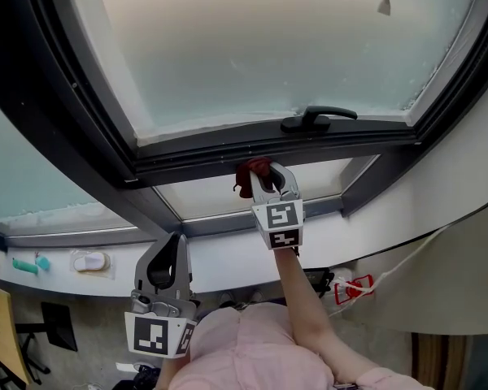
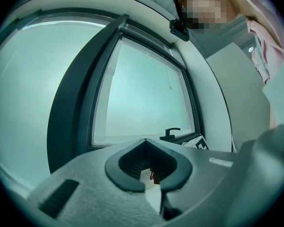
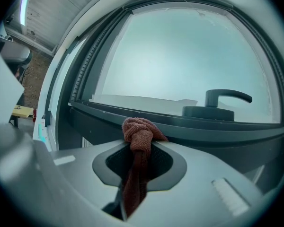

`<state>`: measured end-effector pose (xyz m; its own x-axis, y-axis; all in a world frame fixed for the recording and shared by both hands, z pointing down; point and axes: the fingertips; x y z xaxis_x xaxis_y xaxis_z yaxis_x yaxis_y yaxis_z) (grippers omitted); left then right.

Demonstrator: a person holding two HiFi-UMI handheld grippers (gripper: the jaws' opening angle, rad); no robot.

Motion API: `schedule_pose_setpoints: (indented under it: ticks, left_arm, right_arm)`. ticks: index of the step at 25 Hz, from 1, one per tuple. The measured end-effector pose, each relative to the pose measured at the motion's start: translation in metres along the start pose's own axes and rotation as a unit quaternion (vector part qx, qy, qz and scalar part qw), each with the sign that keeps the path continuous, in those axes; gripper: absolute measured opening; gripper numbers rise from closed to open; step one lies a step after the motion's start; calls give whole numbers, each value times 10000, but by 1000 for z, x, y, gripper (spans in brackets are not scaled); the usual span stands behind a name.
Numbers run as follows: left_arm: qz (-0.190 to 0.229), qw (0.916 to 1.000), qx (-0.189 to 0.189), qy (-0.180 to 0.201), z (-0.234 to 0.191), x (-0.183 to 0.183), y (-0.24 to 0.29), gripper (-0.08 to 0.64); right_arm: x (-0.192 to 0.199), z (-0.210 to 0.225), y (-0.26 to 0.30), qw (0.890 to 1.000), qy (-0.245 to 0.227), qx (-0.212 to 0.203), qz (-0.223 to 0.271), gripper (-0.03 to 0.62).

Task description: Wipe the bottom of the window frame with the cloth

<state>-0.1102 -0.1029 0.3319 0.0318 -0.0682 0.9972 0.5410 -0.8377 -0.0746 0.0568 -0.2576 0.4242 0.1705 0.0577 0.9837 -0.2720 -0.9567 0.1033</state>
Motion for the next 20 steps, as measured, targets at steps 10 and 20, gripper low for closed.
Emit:
schedule_pose_setpoints:
  ticks: [10, 20]
  left_arm:
    - [17, 9999, 149, 1, 21, 1, 18, -6]
    - [27, 10000, 41, 1, 38, 1, 24, -6]
  right_arm:
    - [13, 61, -22, 9985, 216, 499, -13, 74]
    - [20, 98, -37, 9967, 388, 715, -72, 75]
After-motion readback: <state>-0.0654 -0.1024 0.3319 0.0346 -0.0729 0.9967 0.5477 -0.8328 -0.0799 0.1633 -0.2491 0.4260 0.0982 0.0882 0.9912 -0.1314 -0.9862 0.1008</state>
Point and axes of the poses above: the fingertips, and each gripper's own axes: y forward along the fingers, z to its right, x out of its underside, and after that the axes turned 3 degrees about -x, right-handed
